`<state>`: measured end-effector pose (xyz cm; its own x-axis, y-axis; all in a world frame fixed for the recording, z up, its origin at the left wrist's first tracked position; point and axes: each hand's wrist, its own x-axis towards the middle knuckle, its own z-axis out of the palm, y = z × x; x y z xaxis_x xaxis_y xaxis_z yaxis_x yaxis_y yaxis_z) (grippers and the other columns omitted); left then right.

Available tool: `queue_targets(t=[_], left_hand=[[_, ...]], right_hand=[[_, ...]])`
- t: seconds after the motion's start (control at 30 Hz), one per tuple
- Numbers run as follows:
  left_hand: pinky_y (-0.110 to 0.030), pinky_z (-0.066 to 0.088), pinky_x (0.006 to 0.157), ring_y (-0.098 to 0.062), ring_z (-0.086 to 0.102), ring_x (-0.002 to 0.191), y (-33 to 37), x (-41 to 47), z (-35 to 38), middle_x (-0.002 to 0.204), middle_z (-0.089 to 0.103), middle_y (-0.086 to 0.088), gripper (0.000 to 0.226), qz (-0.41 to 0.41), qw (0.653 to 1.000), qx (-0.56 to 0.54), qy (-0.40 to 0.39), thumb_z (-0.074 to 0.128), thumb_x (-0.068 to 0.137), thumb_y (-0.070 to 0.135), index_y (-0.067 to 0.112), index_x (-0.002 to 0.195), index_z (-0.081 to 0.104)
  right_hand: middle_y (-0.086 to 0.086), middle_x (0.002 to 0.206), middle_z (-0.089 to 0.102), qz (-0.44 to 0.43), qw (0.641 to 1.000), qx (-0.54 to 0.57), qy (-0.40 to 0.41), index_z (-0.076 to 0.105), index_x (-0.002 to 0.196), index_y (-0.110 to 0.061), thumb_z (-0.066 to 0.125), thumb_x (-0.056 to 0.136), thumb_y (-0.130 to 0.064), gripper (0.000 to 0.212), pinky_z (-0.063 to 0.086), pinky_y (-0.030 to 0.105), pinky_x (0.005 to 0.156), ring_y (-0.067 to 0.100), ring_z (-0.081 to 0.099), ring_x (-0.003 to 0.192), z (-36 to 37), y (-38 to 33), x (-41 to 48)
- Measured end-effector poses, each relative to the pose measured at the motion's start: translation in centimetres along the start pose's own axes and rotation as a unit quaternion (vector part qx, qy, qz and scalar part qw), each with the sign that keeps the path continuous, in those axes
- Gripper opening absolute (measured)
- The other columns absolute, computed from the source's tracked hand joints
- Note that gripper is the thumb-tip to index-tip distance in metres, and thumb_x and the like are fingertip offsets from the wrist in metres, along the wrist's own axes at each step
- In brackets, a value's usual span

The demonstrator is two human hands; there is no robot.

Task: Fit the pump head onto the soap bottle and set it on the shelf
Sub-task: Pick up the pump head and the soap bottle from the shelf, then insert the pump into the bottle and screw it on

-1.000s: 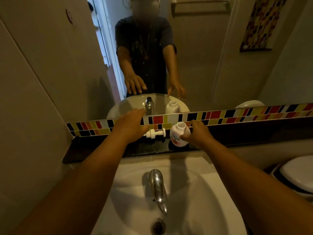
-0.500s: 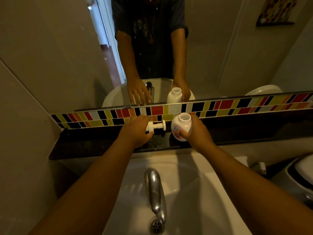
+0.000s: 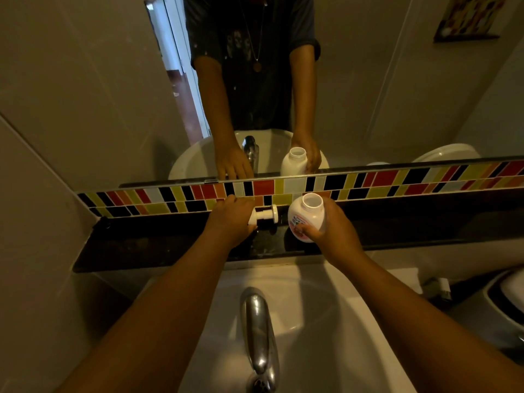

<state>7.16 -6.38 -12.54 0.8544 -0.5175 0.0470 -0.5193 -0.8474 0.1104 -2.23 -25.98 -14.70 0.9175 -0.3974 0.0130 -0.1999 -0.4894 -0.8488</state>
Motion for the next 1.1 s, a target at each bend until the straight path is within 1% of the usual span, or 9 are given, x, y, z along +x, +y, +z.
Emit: queue_targets(t=[0.1,0.27,0.33,0.43,0.53,0.63,0.87,1.0,1.1], left_hand=[[-0.037,0.043,0.086,-0.025,0.053,0.106,-0.4,-0.3,-0.6,0.119,0.057,-0.007,0.045,-0.013,0.999,-0.040,-0.005,0.070,0.081,0.032,0.018,0.120,0.051],[-0.039,0.048,0.086,-0.021,0.052,0.103,-2.2,-0.9,-2.9,0.119,0.051,-0.003,0.046,-0.047,0.985,-0.166,-0.020,0.073,0.076,0.039,0.028,0.115,0.051],[-0.036,0.050,0.083,-0.017,0.054,0.100,-2.4,-1.3,-4.4,0.118,0.053,-0.002,0.042,-0.063,0.967,-0.247,-0.011,0.074,0.077,0.036,0.029,0.111,0.052],[-0.024,0.046,0.073,-0.009,0.056,0.096,-2.2,-1.8,-6.8,0.115,0.057,0.003,0.040,-0.088,0.921,-0.380,0.015,0.074,0.081,0.027,0.025,0.115,0.052],[-0.023,0.045,0.069,-0.008,0.056,0.099,-1.8,-2.3,-8.9,0.118,0.058,0.006,0.038,-0.096,0.879,-0.465,0.028,0.070,0.084,0.026,0.025,0.117,0.052],[-0.031,0.048,0.081,-0.018,0.056,0.115,-1.3,-2.4,-10.1,0.129,0.058,0.003,0.045,-0.103,0.859,-0.498,0.050,0.070,0.083,0.032,0.025,0.123,0.050],[-0.035,0.046,0.093,-0.014,0.059,0.113,0.4,-2.3,-11.0,0.128,0.063,0.005,0.045,-0.091,0.813,-0.573,0.052,0.066,0.086,0.031,0.021,0.127,0.052],[-0.023,0.044,0.079,0.001,0.058,0.093,1.6,-2.2,-10.0,0.117,0.060,0.014,0.037,-0.080,0.804,-0.588,0.033,0.063,0.088,0.029,0.027,0.123,0.051],[-0.021,0.044,0.077,-0.001,0.060,0.097,2.0,-2.2,-9.0,0.119,0.062,0.011,0.040,-0.082,0.790,-0.608,0.028,0.064,0.088,0.026,0.026,0.126,0.051]], right_hand=[[0.001,0.135,0.055,-0.004,1.000,-0.008,0.003,0.044,0.131,-0.028,0.076,0.071,-0.038,0.069,0.048,0.047,0.099,0.022,0.053,0.123,0.0,-0.1,0.0],[0.001,0.133,0.056,-0.006,1.000,-0.008,-0.001,0.045,0.129,-0.029,0.077,0.070,-0.039,0.068,0.049,0.046,0.097,0.022,0.054,0.122,0.2,-0.1,-0.1],[0.001,0.132,0.057,-0.007,1.000,-0.011,-0.007,0.045,0.128,-0.030,0.078,0.069,-0.039,0.068,0.050,0.048,0.097,0.022,0.055,0.121,0.3,-0.6,-0.3],[0.003,0.130,0.058,-0.019,1.000,-0.014,-0.019,0.048,0.126,-0.026,0.078,0.069,-0.034,0.064,0.050,0.046,0.096,0.023,0.055,0.120,1.0,-1.6,-0.7],[0.005,0.130,0.057,-0.036,0.998,-0.023,-0.036,0.047,0.126,-0.025,0.078,0.070,-0.031,0.064,0.050,0.046,0.096,0.025,0.055,0.120,2.2,-2.6,-1.2],[0.005,0.130,0.057,-0.042,0.998,-0.026,-0.047,0.047,0.126,-0.025,0.079,0.070,-0.031,0.065,0.050,0.044,0.096,0.025,0.055,0.121,3.3,-3.4,-1.5],[0.004,0.130,0.058,-0.036,0.997,-0.025,-0.062,0.047,0.126,-0.024,0.077,0.071,-0.035,0.064,0.048,0.043,0.098,0.024,0.055,0.120,3.6,-4.0,-1.6],[0.004,0.130,0.059,-0.021,0.997,-0.019,-0.068,0.048,0.126,-0.023,0.076,0.071,-0.038,0.064,0.045,0.041,0.097,0.024,0.056,0.120,3.6,-4.1,-1.5],[0.005,0.128,0.061,-0.025,0.997,-0.023,-0.070,0.049,0.124,-0.023,0.077,0.070,-0.039,0.063,0.047,0.042,0.097,0.023,0.057,0.117,3.6,-4.3,-1.4]])
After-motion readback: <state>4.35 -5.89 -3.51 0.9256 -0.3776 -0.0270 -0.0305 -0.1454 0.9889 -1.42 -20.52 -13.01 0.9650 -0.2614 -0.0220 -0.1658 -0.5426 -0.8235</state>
